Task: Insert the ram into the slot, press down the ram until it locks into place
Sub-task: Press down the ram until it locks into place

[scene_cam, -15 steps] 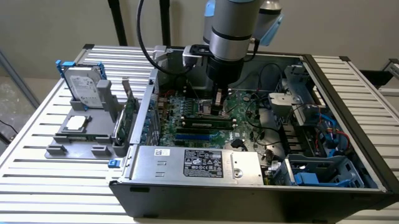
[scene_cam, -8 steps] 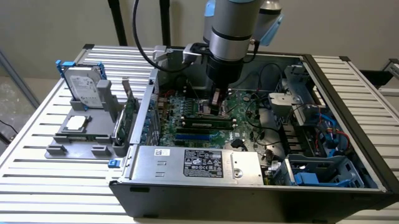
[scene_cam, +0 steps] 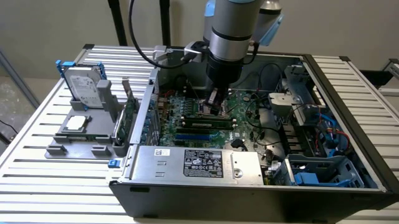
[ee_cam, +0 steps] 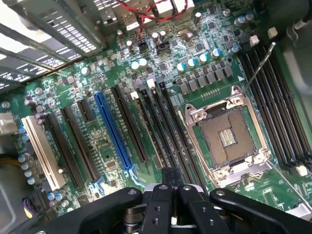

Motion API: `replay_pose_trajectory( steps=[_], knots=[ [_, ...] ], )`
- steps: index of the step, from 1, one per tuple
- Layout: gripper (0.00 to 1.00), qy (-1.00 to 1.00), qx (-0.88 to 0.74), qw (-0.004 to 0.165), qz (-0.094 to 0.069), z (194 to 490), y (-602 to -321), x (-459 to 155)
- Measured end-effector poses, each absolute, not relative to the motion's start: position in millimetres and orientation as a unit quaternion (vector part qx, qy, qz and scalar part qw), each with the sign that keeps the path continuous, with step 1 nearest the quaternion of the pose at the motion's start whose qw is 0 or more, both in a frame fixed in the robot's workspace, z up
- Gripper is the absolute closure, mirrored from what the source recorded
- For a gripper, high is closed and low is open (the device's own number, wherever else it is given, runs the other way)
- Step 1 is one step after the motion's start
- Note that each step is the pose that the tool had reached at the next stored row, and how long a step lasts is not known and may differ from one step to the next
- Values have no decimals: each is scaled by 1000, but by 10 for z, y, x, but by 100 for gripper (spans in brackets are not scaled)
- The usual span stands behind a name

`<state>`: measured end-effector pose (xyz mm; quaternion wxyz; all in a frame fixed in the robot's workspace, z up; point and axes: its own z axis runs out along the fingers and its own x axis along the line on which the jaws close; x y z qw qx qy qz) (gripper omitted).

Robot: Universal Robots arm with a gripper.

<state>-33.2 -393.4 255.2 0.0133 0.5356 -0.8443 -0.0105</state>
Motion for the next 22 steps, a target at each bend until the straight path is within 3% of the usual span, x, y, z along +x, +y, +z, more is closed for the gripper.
replay_pose_trajectory(
  steps=[22],
  knots=[
    [89, -931, 365, 11, -13, 2551, -3934, -332]
  ],
)
